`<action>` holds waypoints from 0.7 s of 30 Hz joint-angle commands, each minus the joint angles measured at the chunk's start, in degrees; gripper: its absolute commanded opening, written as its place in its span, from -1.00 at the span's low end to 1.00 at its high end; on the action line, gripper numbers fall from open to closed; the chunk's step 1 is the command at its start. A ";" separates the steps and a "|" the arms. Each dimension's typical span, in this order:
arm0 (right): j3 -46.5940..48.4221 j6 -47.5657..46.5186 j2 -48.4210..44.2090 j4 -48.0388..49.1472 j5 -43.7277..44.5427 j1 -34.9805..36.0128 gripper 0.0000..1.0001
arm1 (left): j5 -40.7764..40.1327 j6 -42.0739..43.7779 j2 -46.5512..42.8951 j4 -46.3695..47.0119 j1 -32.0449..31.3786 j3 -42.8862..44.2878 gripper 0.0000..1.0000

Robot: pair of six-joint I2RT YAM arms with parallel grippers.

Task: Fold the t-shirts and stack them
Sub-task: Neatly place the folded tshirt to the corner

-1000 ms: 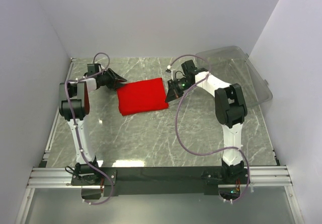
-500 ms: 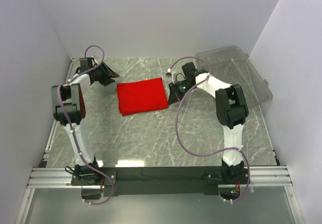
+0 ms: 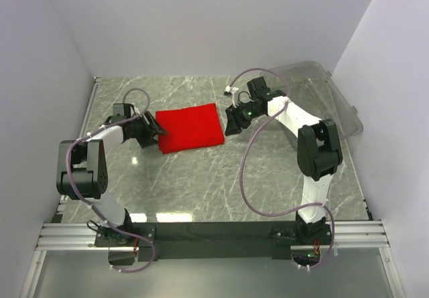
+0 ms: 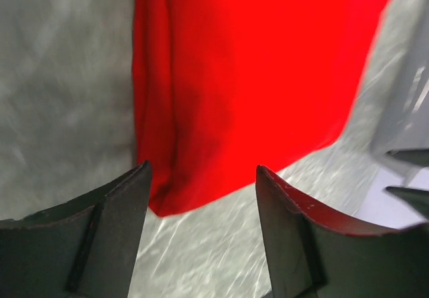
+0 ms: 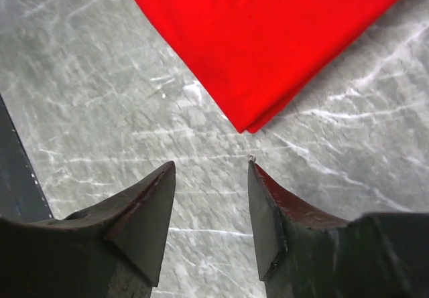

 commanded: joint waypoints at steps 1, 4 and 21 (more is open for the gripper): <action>-1.54 -1.62 -3.90 0.70 1.65 -0.46 0.11 | -2.51 -0.22 -1.28 0.66 -2.11 -0.78 0.38; -2.68 -1.71 -4.95 0.96 1.91 -0.46 0.12 | -6.10 0.21 -0.41 -1.62 -4.83 0.01 0.38; -5.59 -0.30 -7.07 3.07 1.38 -0.72 0.12 | -18.95 1.80 -5.24 -7.78 -6.94 2.21 0.40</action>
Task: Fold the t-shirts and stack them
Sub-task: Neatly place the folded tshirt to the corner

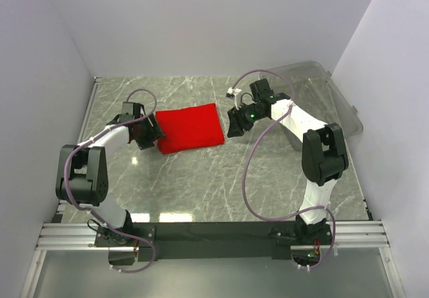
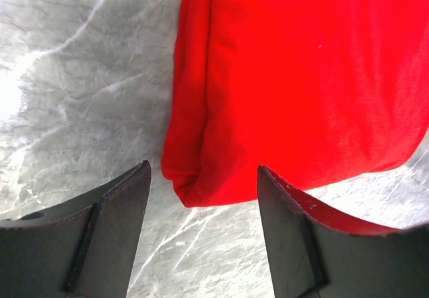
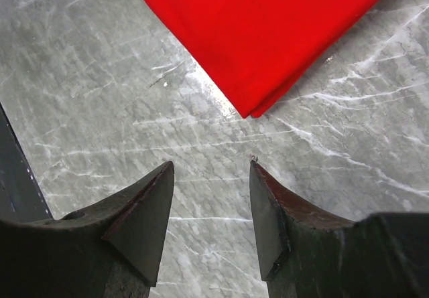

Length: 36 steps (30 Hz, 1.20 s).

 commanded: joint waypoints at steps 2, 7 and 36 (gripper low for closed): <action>-0.87 0.38 -2.52 1.83 -0.43 -0.57 0.12 | -1.07 0.72 -0.52 -0.45 -0.01 2.95 0.41; -1.04 0.47 -2.61 1.91 -0.34 -0.57 0.12 | 3.14 0.63 5.90 0.86 -0.01 4.62 0.42; -0.87 1.52 -2.87 2.71 -1.04 -1.71 0.12 | 5.18 1.68 8.98 0.87 8.14 9.97 -0.99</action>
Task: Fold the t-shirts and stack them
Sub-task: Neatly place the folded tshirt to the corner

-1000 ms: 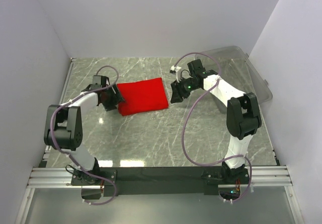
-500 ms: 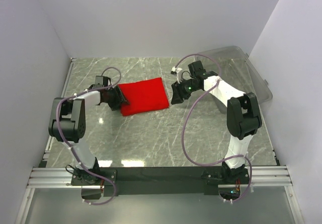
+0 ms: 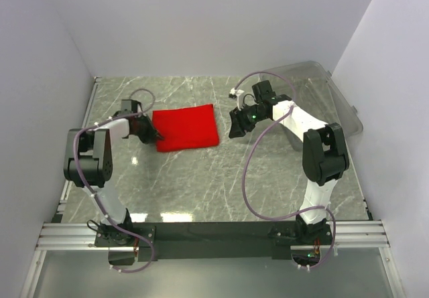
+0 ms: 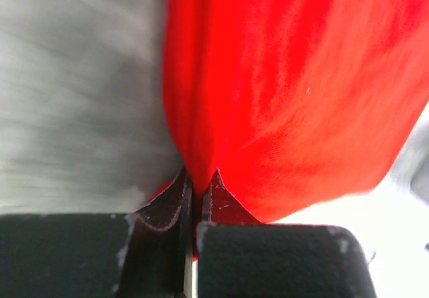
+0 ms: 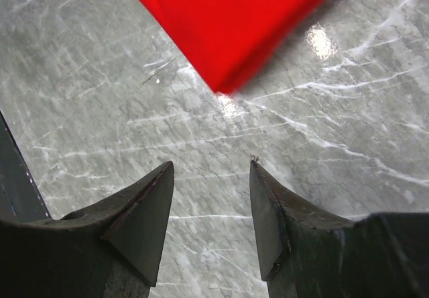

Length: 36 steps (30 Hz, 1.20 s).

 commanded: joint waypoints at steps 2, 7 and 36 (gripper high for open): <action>0.92 0.08 -2.67 1.13 -1.09 -0.68 0.12 | -6.18 3.85 -1.16 -3.46 7.37 6.71 -0.99; 1.19 0.08 -2.50 1.13 -1.53 -1.21 0.12 | -8.11 6.93 2.00 -6.02 15.55 13.57 -0.99; 3.74 -2.91 -2.23 -1.15 -1.70 -2.35 0.12 | -13.57 12.74 -9.14 -5.41 27.43 17.80 0.35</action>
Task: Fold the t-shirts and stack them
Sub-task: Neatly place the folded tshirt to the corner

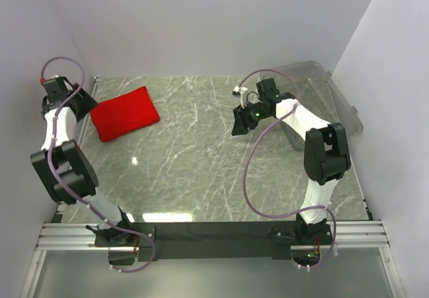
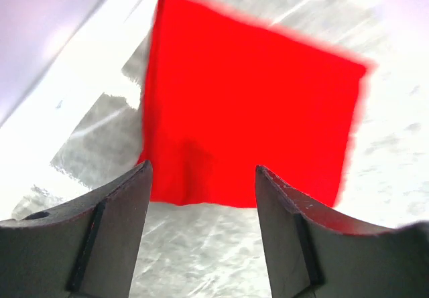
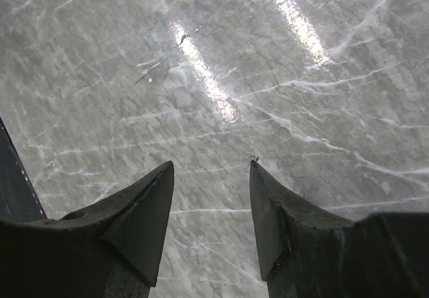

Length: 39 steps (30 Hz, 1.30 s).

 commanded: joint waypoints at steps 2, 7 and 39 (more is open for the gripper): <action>2.49 -1.71 -2.84 -0.23 -0.59 -0.34 0.12 | 3.09 0.89 -7.86 3.36 -0.05 -3.49 0.33; 0.64 -4.25 -5.39 0.20 -0.41 -0.34 0.12 | 15.13 -0.16 -15.33 7.03 -0.05 -10.61 0.29; -7.53 18.83 -30.62 16.73 27.43 -11.50 0.40 | 11.46 -4.48 -44.62 8.99 -0.93 -21.53 0.60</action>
